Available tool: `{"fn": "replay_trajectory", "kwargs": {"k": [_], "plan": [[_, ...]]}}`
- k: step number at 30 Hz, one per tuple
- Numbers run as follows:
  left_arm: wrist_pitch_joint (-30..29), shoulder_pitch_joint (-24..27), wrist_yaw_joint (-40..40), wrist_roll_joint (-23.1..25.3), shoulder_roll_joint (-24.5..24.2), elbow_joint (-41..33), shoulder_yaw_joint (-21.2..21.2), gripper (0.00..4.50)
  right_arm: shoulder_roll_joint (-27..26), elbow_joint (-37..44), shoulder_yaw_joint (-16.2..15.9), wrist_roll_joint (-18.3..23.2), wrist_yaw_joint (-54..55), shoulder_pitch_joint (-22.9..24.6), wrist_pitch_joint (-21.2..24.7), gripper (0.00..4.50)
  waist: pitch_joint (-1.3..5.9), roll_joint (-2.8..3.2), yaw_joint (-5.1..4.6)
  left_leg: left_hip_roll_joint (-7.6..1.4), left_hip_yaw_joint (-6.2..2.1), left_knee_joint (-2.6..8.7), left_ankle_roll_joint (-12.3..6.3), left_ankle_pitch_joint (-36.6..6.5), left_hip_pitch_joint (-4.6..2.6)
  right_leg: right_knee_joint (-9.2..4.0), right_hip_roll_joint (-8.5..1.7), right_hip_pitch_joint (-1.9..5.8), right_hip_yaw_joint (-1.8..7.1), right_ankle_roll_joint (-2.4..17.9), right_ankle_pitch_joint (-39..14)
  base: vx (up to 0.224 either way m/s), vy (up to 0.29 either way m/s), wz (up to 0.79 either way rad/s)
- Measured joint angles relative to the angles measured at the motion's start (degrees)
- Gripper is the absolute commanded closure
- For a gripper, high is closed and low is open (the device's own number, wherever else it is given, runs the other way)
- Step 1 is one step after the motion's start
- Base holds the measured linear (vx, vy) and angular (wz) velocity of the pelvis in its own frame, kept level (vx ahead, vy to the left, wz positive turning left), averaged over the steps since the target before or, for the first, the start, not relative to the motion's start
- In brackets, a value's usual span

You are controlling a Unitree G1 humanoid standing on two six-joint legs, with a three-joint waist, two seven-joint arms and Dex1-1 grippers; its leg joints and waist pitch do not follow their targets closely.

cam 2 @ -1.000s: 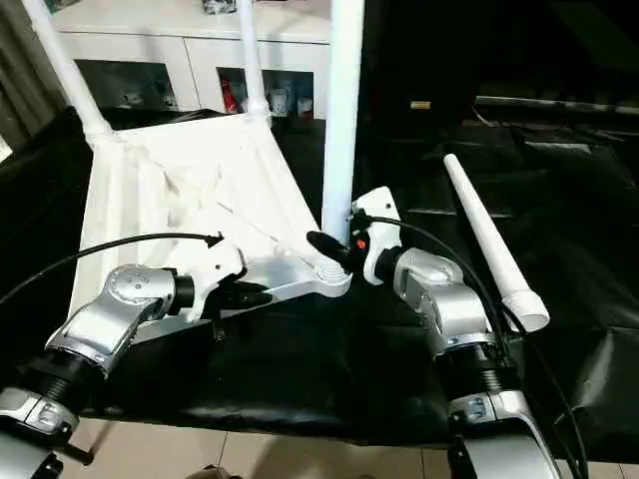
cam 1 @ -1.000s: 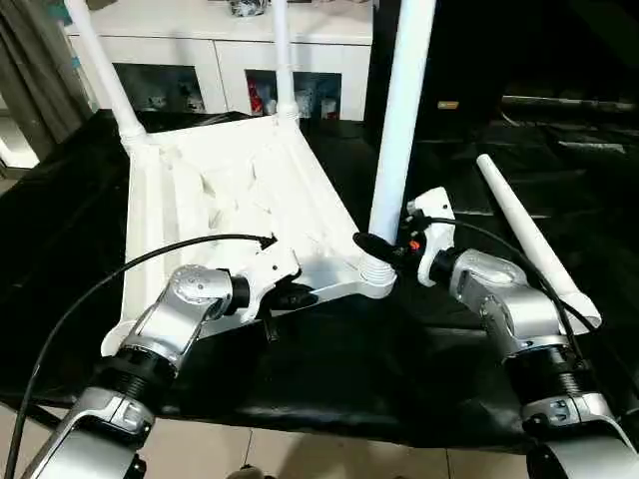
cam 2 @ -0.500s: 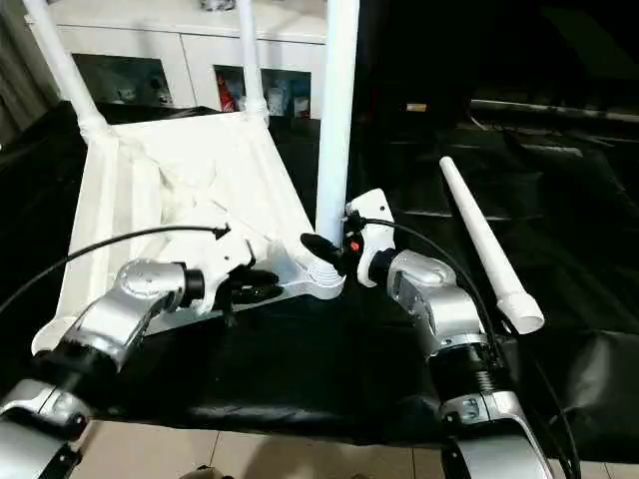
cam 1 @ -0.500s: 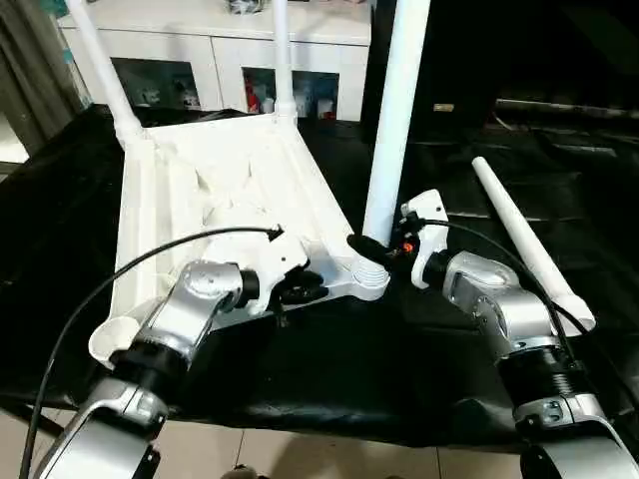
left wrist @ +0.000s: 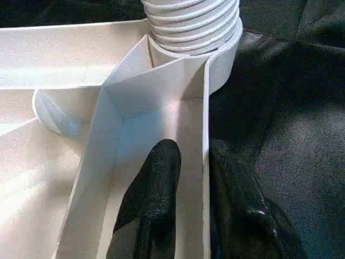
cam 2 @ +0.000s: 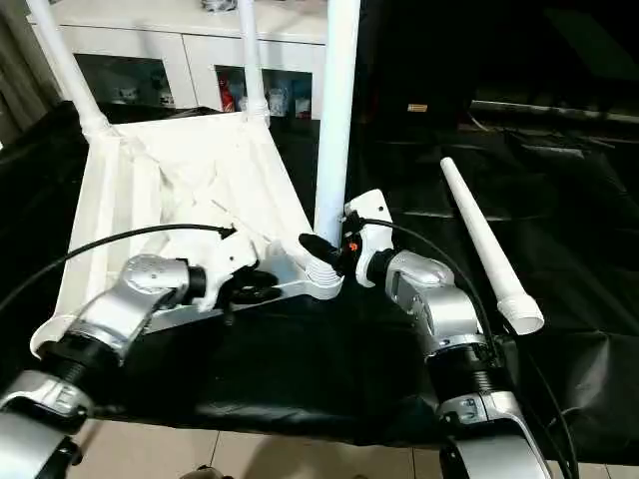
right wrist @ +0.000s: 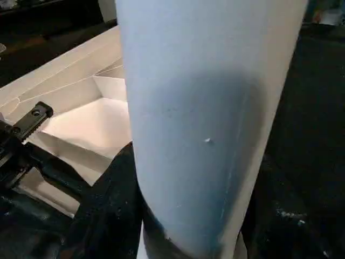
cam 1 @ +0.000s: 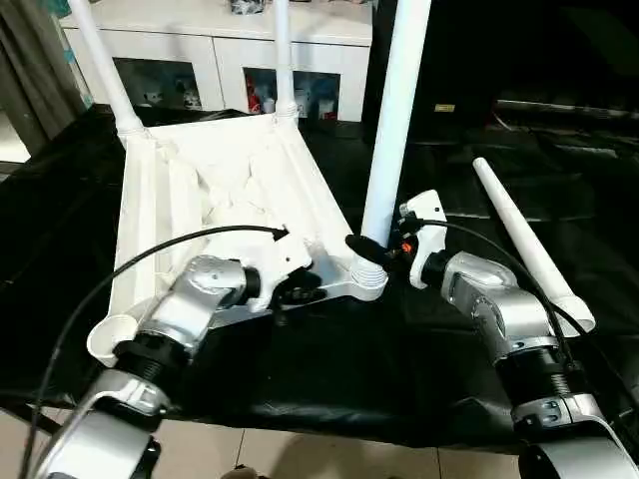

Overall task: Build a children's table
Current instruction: Insert table leg to table base

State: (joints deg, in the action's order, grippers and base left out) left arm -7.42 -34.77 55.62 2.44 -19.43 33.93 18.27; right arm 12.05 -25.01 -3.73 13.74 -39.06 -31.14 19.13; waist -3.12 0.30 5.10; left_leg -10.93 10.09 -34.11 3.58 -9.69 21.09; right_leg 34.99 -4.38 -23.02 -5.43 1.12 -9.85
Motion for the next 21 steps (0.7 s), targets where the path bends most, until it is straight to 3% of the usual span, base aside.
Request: {"fn": "replay_trajectory", "kwargs": {"k": [1,5,8,14,21], "plan": [[-0.1,0.0,0.0,-0.1,0.0,0.0,0.0,3.73,0.0,0.0,0.0,0.0,0.0,0.0,0.0,2.59,0.00,0.00,-0.01,0.00,0.00,0.00,0.00,0.0,0.00,0.00,0.00,0.00,0.00,0.0,0.0,0.000,0.000,0.00],[-0.4,0.0,0.8,-0.3,0.0,0.0,0.0,3.84,0.0,0.0,0.0,0.0,0.1,0.0,0.0,2.59,0.00,0.00,0.02,0.00,0.00,0.00,0.00,0.0,-0.01,0.01,0.00,0.00,0.00,0.0,0.0,0.000,0.000,0.00],[-1.5,0.2,1.3,-0.4,-0.3,-0.7,0.0,4.22,-0.1,-0.1,0.0,0.0,0.0,0.0,-0.1,2.59,0.00,0.00,-0.02,0.00,0.00,0.00,0.00,0.0,-0.02,0.00,0.00,0.00,0.00,0.0,0.0,0.000,0.000,0.00],[-3.4,0.4,2.9,-0.4,-1.0,-2.0,0.1,4.50,-0.1,-0.5,0.0,0.0,-0.2,-0.2,-0.5,2.59,0.00,0.00,-0.13,0.00,0.00,0.01,0.00,0.0,0.01,-0.01,0.00,-0.01,0.00,0.0,0.0,0.000,0.000,0.00],[-4.1,0.4,3.5,-0.5,-1.2,-2.4,0.1,4.50,-0.1,-0.9,0.0,0.1,-0.8,-0.4,-0.6,2.59,0.00,0.00,-0.18,0.00,0.00,0.03,0.00,0.0,0.01,-0.02,0.00,-0.02,0.00,0.0,0.0,0.000,0.000,0.00]]}}
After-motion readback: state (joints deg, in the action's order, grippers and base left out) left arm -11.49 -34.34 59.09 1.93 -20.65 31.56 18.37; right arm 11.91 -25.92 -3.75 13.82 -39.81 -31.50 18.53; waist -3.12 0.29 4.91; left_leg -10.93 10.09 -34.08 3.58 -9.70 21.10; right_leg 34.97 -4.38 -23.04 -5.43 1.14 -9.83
